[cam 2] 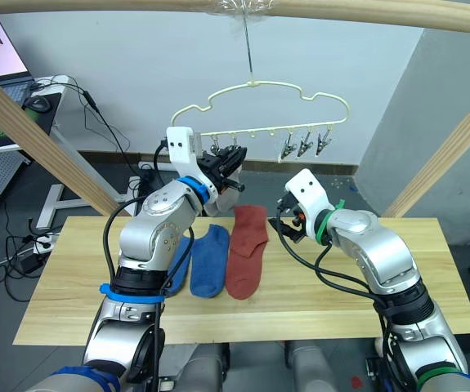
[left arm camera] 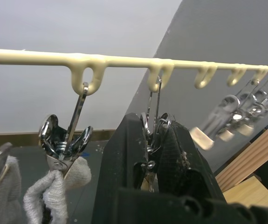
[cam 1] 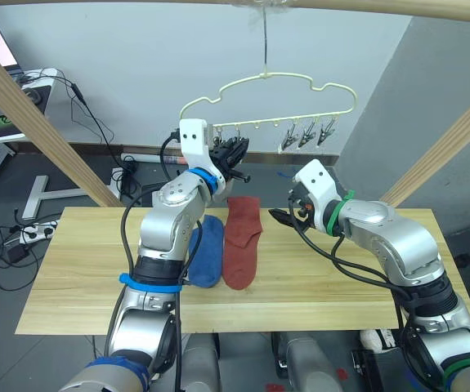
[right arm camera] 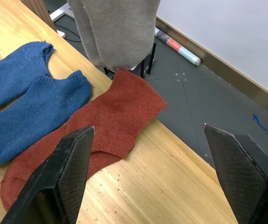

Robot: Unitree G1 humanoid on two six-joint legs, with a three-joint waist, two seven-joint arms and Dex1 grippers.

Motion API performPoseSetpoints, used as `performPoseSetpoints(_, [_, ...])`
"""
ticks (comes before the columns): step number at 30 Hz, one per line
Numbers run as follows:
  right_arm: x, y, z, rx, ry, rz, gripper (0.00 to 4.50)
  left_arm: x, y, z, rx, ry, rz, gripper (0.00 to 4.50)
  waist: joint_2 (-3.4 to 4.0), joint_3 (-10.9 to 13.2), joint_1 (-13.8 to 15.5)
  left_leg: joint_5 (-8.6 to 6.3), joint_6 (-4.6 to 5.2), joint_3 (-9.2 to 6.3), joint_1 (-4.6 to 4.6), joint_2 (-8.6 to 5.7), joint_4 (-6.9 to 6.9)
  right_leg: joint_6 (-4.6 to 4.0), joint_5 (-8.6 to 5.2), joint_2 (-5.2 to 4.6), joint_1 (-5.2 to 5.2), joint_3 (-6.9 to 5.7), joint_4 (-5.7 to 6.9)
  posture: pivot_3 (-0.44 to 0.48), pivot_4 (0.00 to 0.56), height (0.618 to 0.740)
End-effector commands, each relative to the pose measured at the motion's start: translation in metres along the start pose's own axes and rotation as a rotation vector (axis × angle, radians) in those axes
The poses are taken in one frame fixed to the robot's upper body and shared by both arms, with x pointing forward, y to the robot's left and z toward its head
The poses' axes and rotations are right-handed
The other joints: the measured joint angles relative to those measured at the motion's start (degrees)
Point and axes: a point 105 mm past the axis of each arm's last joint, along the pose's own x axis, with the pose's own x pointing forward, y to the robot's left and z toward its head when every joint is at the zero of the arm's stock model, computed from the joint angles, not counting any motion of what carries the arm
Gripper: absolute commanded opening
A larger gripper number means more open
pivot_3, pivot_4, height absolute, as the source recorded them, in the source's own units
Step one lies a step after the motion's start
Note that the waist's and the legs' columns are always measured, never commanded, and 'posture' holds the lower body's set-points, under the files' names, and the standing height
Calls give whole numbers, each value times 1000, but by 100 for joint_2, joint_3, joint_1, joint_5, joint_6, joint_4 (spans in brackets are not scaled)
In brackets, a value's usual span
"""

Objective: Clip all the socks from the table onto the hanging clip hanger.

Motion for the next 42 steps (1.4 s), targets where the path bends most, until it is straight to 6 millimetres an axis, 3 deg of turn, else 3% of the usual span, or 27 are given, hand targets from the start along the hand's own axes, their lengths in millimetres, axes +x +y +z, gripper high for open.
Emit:
performPoseSetpoints(1, [-6,1,13,-22,-54,-1,3908,0,-2,13,13,-44,-6,307,0,0,0,0,0,0,0,0,0,0,0,0,0,0,0,-27,217,740])
performPoseSetpoints(5, [1,3,9,-31,-35,1,3908,0,4,15,-17,-42,21,307,0,0,1,0,0,0,0,0,0,0,0,0,0,0,0,-25,215,740])
performPoseSetpoints(11, [34,11,2,-44,0,41,3908,2,6,20,21,-44,15,307,0,0,-24,0,0,0,2,1,1,0,0,1,0,0,4,-13,215,740])
performPoseSetpoints(14, [55,14,-6,-61,34,66,4484,3,6,21,24,-46,12,307,0,0,-15,1,0,0,1,0,1,0,0,0,0,-1,3,-7,215,740])
performPoseSetpoints(23, [95,2,-34,-116,125,58,4484,0,3,20,34,-42,10,307,0,0,61,0,-1,0,1,1,-2,-2,1,0,0,-3,2,36,212,740])
performPoseSetpoints(29, [110,1,-38,-101,135,58,4484,-2,2,18,38,-35,12,307,0,0,93,0,-1,-1,2,2,-3,-2,1,0,0,-4,3,50,219,740])
performPoseSetpoints(38, [110,8,-37,-65,124,86,4484,-3,3,16,42,-27,16,307,0,0,105,0,-1,-1,2,2,-3,-2,1,0,0,-4,7,49,225,740])
performPoseSetpoints(42, [112,12,-39,-49,126,86,3542,-3,2,15,38,-25,17,307,0,0,105,0,-1,-1,3,2,-3,-2,1,0,0,-4,9,46,226,740])
